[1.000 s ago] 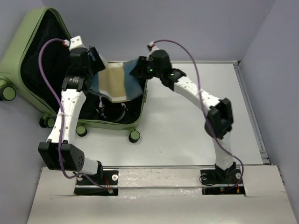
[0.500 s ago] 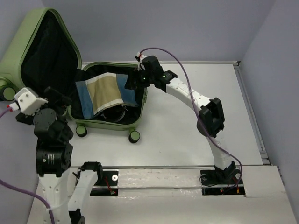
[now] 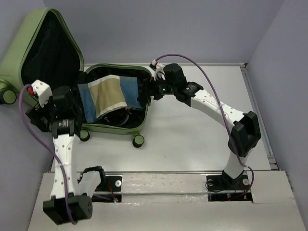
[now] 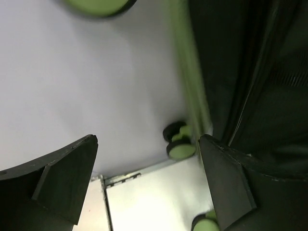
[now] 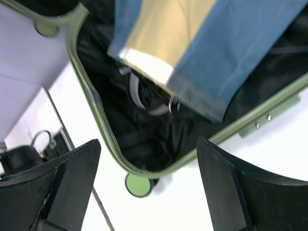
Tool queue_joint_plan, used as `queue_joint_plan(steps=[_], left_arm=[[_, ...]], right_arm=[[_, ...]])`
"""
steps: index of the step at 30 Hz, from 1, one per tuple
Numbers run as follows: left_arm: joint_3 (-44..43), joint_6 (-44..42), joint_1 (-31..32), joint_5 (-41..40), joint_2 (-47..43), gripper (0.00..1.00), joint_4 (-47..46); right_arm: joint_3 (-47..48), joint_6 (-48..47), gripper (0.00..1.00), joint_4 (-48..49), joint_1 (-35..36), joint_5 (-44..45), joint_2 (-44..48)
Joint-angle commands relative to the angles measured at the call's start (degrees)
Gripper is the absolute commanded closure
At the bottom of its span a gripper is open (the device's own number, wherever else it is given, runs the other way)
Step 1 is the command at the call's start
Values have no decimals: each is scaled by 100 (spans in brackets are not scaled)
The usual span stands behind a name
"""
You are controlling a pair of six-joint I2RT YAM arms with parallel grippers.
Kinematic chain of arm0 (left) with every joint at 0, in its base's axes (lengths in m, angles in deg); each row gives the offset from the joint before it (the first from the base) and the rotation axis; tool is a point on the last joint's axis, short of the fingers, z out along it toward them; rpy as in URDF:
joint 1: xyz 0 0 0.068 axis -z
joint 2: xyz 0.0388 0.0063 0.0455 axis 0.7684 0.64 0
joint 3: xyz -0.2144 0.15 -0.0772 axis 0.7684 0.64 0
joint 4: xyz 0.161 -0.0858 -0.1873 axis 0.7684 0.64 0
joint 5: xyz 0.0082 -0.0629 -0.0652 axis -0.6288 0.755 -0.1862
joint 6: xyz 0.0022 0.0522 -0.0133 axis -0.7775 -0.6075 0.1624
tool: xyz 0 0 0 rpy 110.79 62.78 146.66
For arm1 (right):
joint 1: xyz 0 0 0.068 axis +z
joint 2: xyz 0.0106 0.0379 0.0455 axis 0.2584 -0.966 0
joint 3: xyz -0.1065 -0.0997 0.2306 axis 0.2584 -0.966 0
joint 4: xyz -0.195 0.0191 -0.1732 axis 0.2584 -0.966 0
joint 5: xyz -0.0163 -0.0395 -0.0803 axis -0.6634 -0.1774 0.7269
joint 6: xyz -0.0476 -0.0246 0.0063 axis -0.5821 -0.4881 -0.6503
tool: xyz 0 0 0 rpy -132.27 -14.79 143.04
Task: Pack the luggage
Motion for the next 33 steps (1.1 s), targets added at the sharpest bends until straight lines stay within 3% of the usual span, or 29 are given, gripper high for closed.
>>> queue_joint_plan(steps=[1, 5, 7, 9, 10, 13, 15, 16, 17, 18, 19, 23, 24, 27, 30, 33], left_arm=[[-966, -47, -381, -7, 933, 1, -626], [-1204, -399, -381, -191, 1320, 1, -907], [-1213, -444, -381, -121, 1444, 6, -978], [-1265, -470, -381, -33, 1515, 26, -1031], [-1292, -470, -372, -16, 1559, 63, -1031], [-1301, -418, -372, 151, 1507, 94, -1040], [-1222, -400, -346, 213, 1463, 94, -1049], [-1187, -400, -319, 248, 1445, 94, -1057], [-1152, -400, -162, 283, 1375, 94, -1066], [-1038, -409, -22, 283, 1331, 94, -1075], [-976, -435, 406, 170, 1244, 94, -1119], [-406, -575, 1918, -626, 963, 94, -1460], [-195, -541, 2749, -796, 909, 94, -1470], [70, -165, 3975, -1385, 654, 94, -1348], [97, 477, 5826, -1316, 496, 94, -944], [-174, 549, 7147, -1490, 740, 94, -899]], right_arm=[[-711, -99, 14, 609, 16, -95, 217], [-855, -29, 14, 742, 16, 124, -11], [-854, 15, 14, 742, 16, 353, -257], [-828, 76, 16, 751, 16, 642, -485], [-793, 103, 17, 751, 16, 730, -573], [-548, 164, 22, 733, 16, 784, -977], [-424, 261, 29, 724, 16, 670, -1180], [-345, 296, 39, 724, 16, 661, -1328], [-327, 340, 60, 716, 16, 704, -1391], [-336, 419, 71, 716, 16, 757, -1435], [-345, 454, 91, 707, 16, 836, -1488], [-406, 498, 93, 707, 68, 784, -1524], [-441, 490, 93, 698, 68, 810, -1497], [-599, 411, 93, 707, 68, 933, -1357], [-775, 306, 93, 689, 68, 1056, -1155], [-1107, 174, 93, 672, 68, 1222, -866]])
